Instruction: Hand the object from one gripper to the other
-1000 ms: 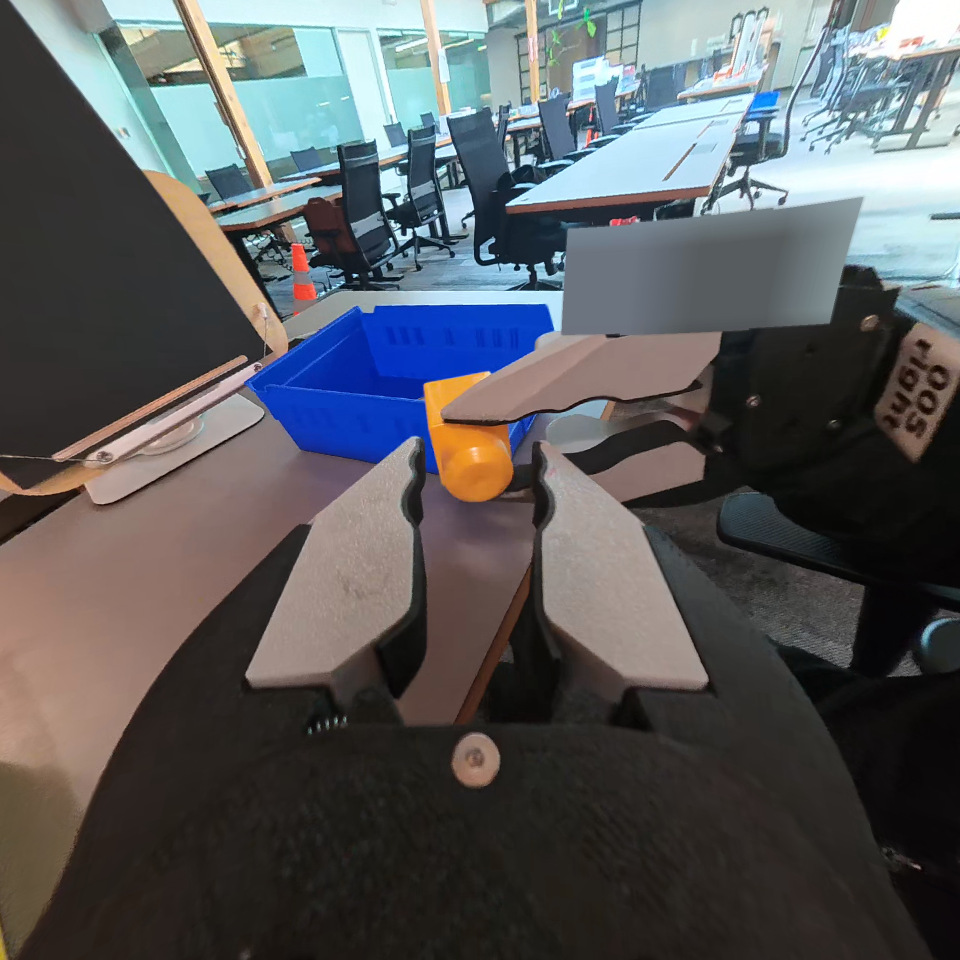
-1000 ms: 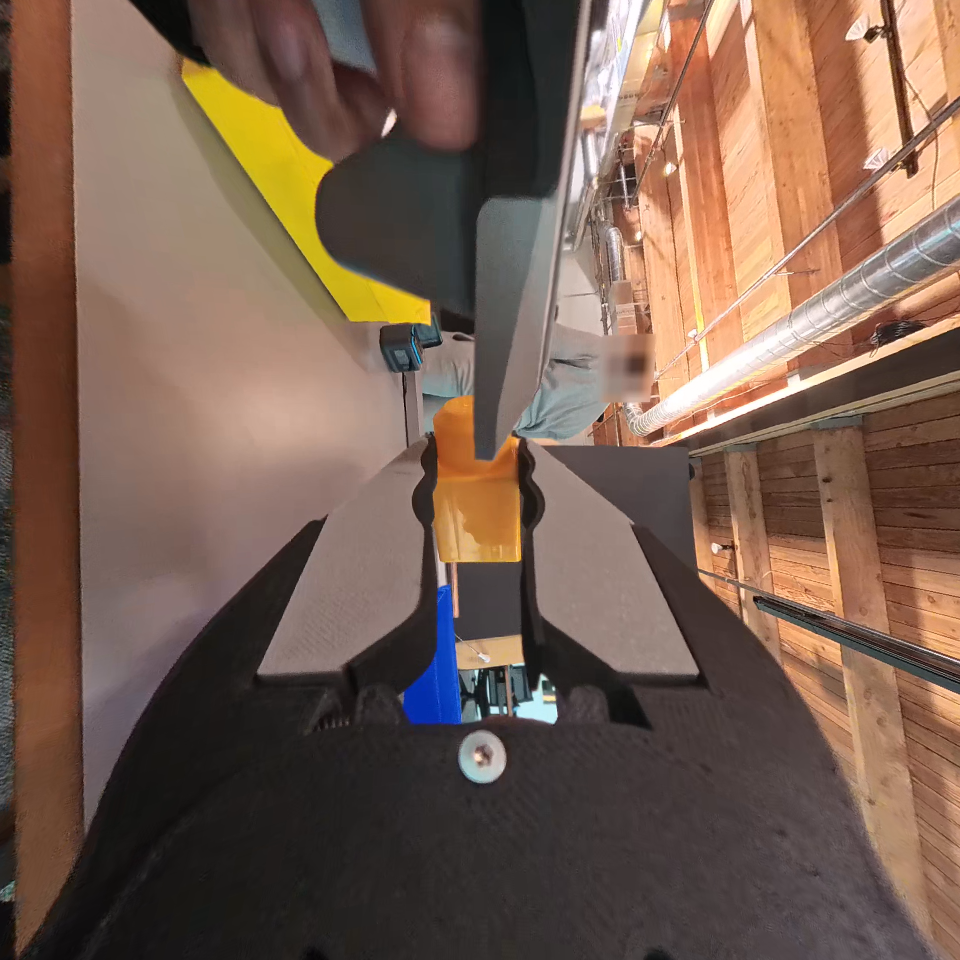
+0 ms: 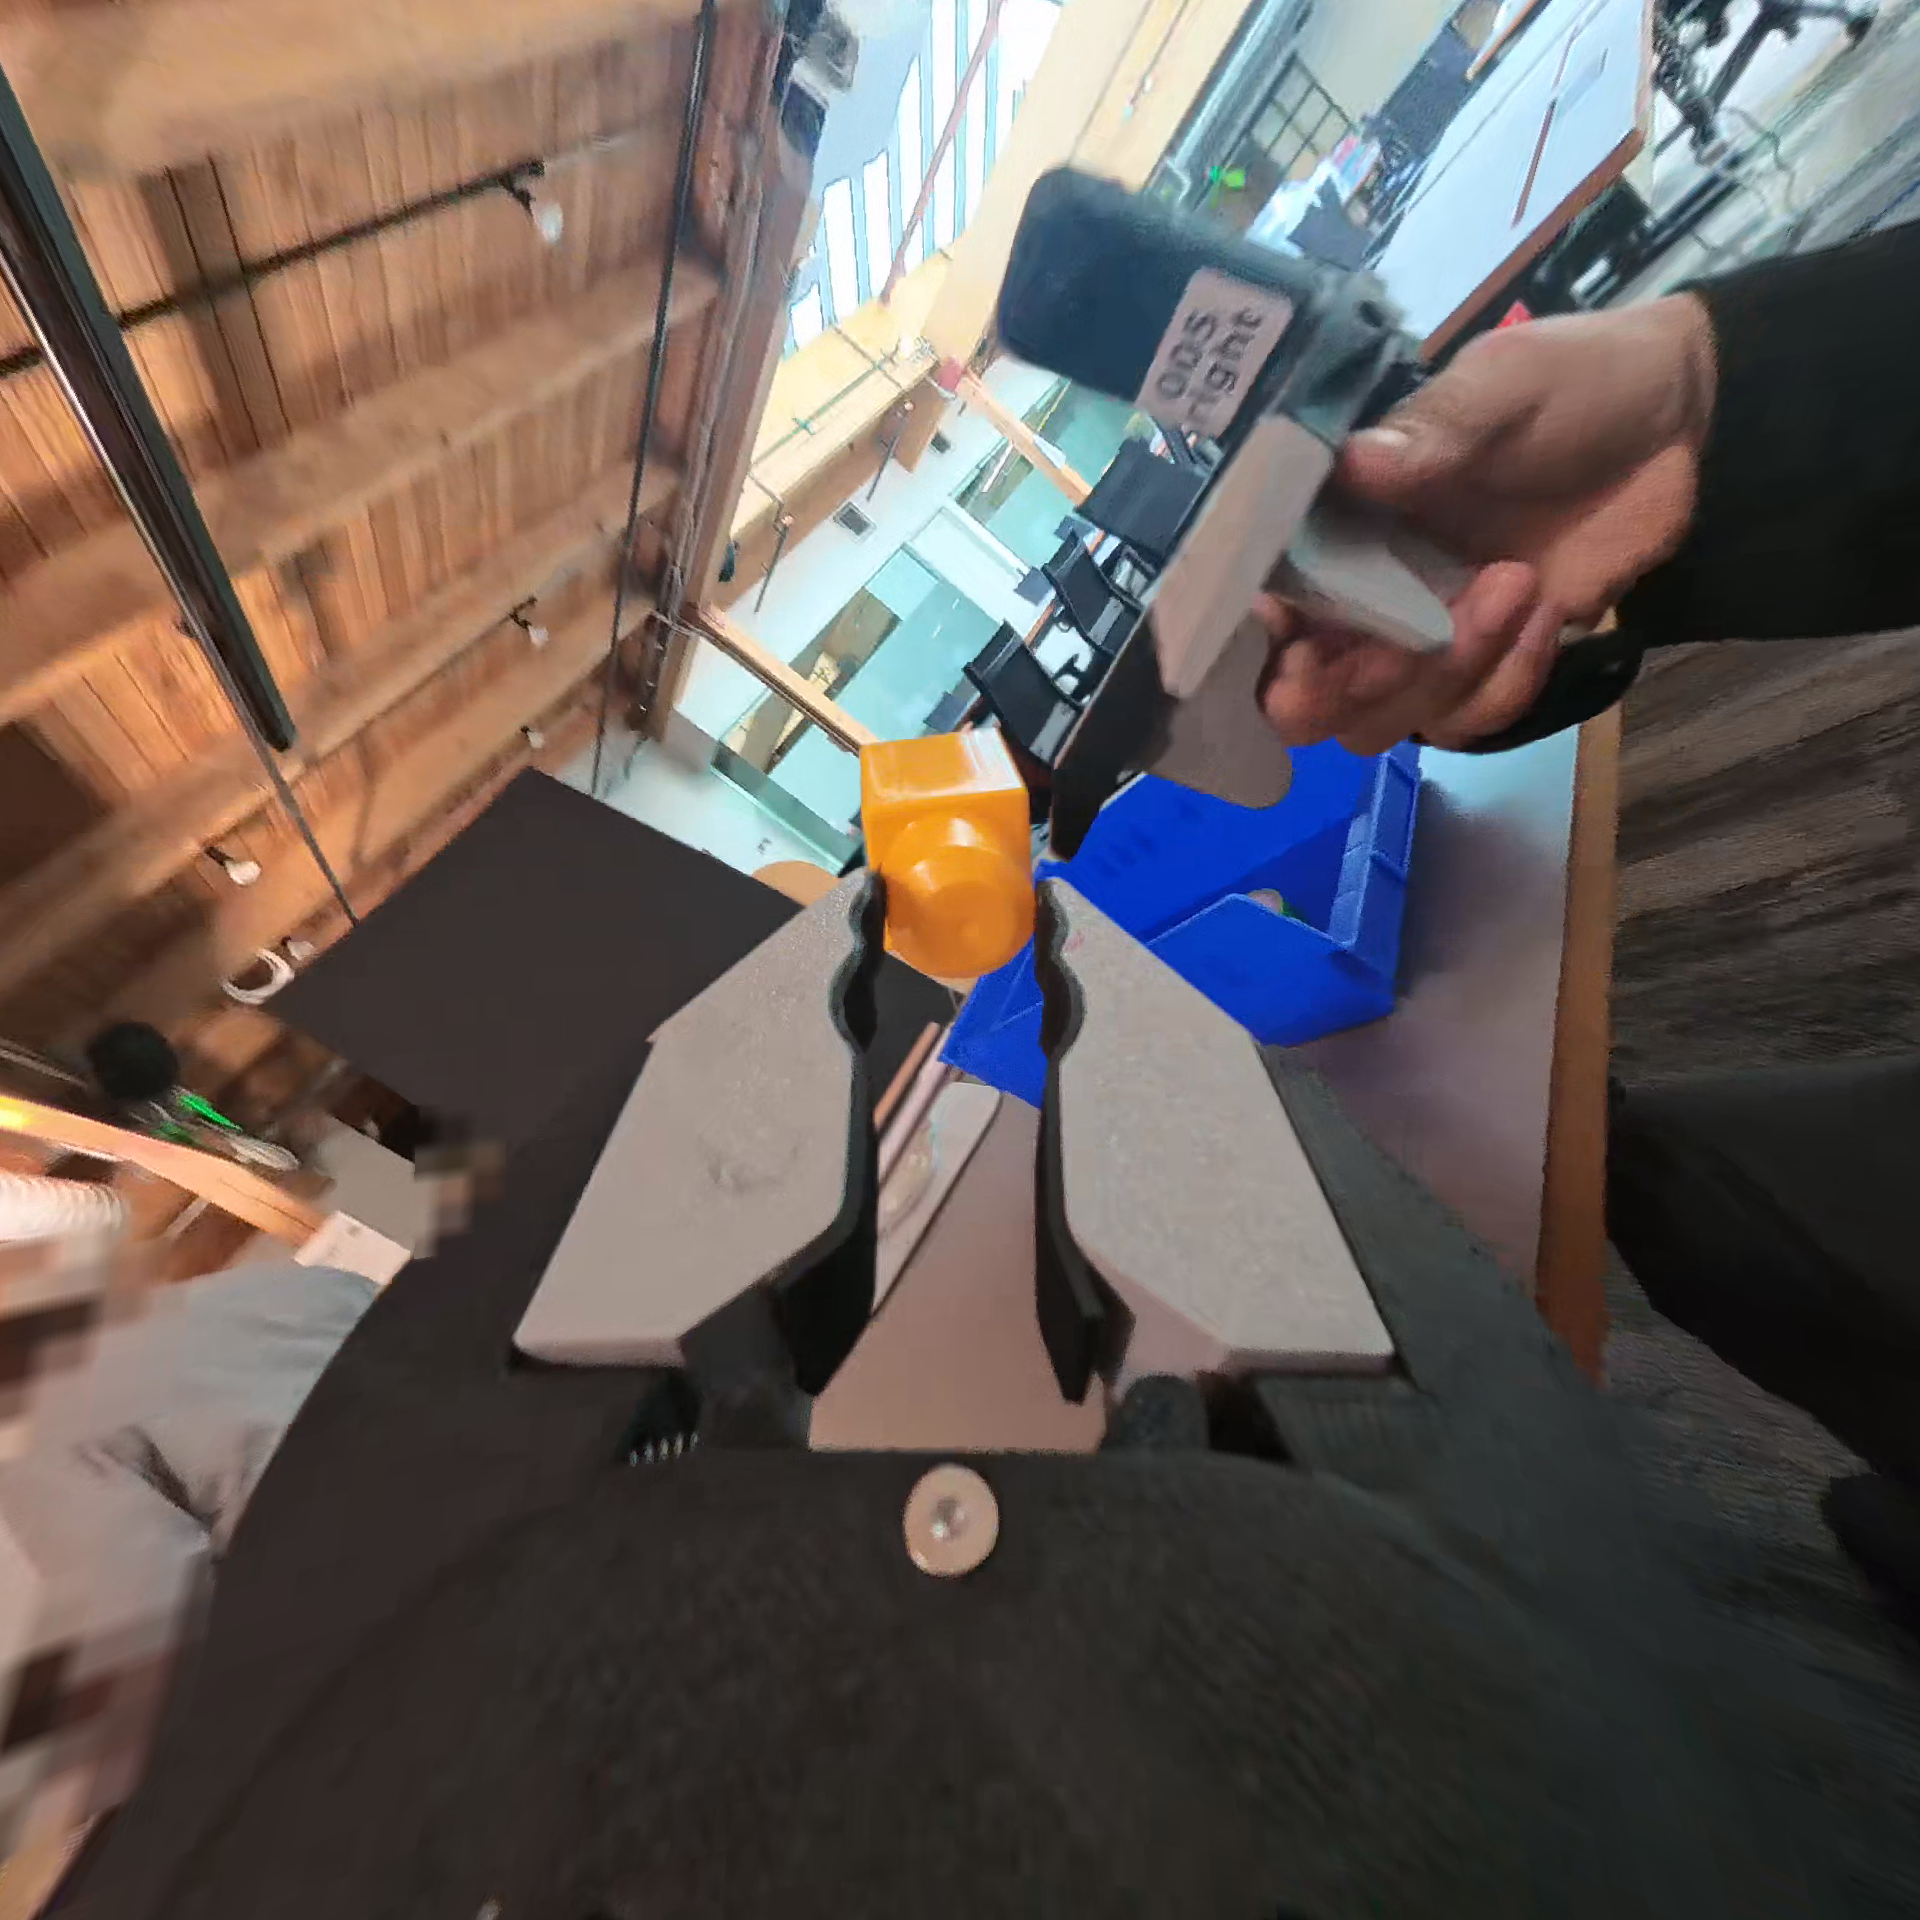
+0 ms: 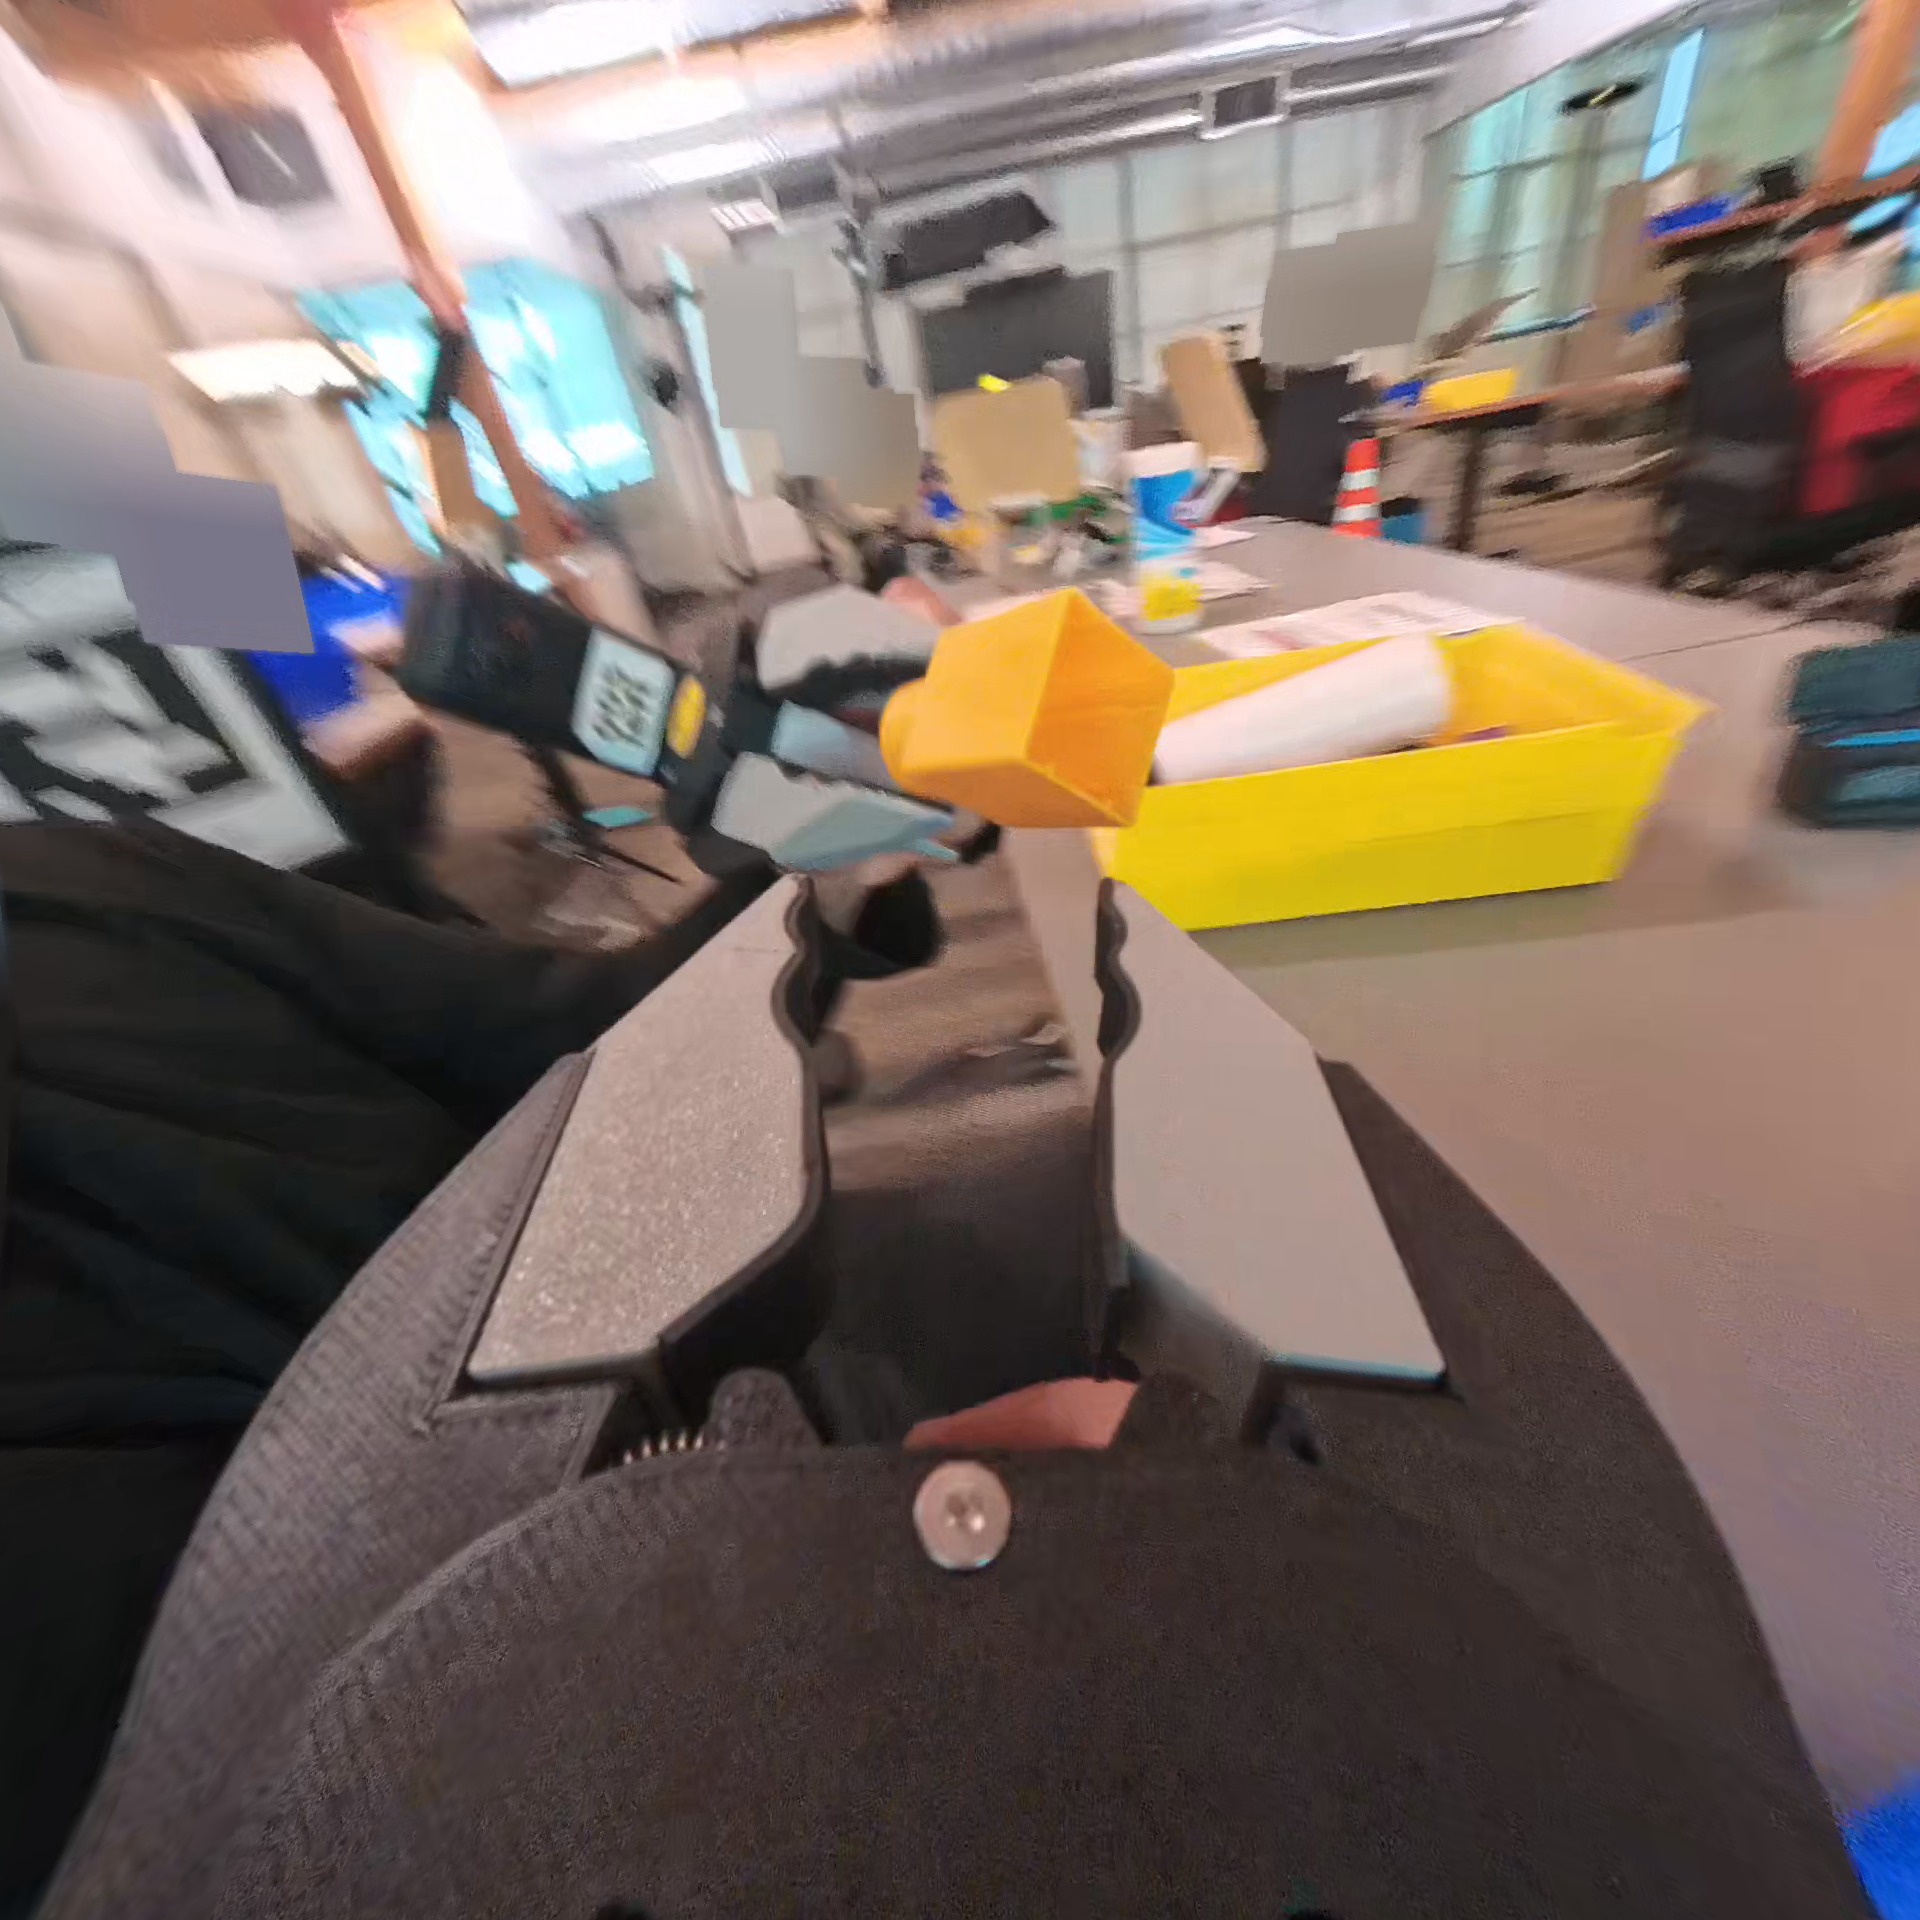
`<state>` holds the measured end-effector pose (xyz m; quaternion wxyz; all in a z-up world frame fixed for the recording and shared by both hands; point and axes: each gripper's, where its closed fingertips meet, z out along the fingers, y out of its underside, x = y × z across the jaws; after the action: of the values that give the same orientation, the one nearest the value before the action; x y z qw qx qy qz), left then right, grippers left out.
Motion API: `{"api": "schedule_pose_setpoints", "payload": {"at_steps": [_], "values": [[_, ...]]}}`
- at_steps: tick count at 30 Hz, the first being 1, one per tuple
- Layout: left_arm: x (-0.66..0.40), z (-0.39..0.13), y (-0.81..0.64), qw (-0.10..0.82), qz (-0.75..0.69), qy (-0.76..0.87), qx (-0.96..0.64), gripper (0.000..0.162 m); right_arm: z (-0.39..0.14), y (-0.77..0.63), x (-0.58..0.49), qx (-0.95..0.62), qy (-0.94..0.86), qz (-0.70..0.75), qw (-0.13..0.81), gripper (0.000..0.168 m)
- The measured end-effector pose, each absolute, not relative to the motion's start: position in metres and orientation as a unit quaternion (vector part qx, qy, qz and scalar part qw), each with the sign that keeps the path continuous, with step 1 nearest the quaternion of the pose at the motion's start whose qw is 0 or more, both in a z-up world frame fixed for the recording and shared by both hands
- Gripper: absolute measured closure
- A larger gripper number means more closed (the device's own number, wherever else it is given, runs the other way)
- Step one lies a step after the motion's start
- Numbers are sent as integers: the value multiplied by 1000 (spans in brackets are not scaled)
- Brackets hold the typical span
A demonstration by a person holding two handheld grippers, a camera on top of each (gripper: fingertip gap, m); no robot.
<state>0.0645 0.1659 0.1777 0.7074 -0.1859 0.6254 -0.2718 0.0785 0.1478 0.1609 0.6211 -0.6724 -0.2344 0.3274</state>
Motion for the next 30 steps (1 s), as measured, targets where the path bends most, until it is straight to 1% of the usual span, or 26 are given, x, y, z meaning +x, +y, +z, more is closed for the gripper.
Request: {"api": "schedule_pose_setpoints", "payload": {"at_steps": [3, 5, 9, 11, 15, 22, 26, 29, 30], "values": [[66, 172, 157, 712, -249, 637, -160, 135, 168, 144, 73, -654, -201, 439, 582, 106], [66, 172, 153, 714, -252, 635, -154, 135, 167, 146, 74, -652, -187, 461, 572, 110], [63, 175, 148, 716, -264, 631, -143, 135, 165, 146, 72, -652, -185, 473, 563, 106], [60, 180, 144, 718, -278, 623, -136, 135, 163, 153, 78, -664, -162, 460, 567, 83], [63, 173, 134, 700, -297, 637, -130, 135, 168, 150, 78, -650, -157, 484, 565, 88], [76, 157, 128, 693, -281, 651, -133, 135, 164, 149, 72, -655, -178, 477, 558, 123], [87, 153, 144, 688, -278, 640, -201, 136, 166, 157, 85, -651, -154, 468, 577, 131], [99, 135, 166, 646, -264, 652, -296, 137, 159, 169, 100, -675, -132, 409, 600, 131], [103, 126, 177, 626, -251, 658, -336, 135, 156, 174, 107, -686, -125, 376, 610, 131]]}}
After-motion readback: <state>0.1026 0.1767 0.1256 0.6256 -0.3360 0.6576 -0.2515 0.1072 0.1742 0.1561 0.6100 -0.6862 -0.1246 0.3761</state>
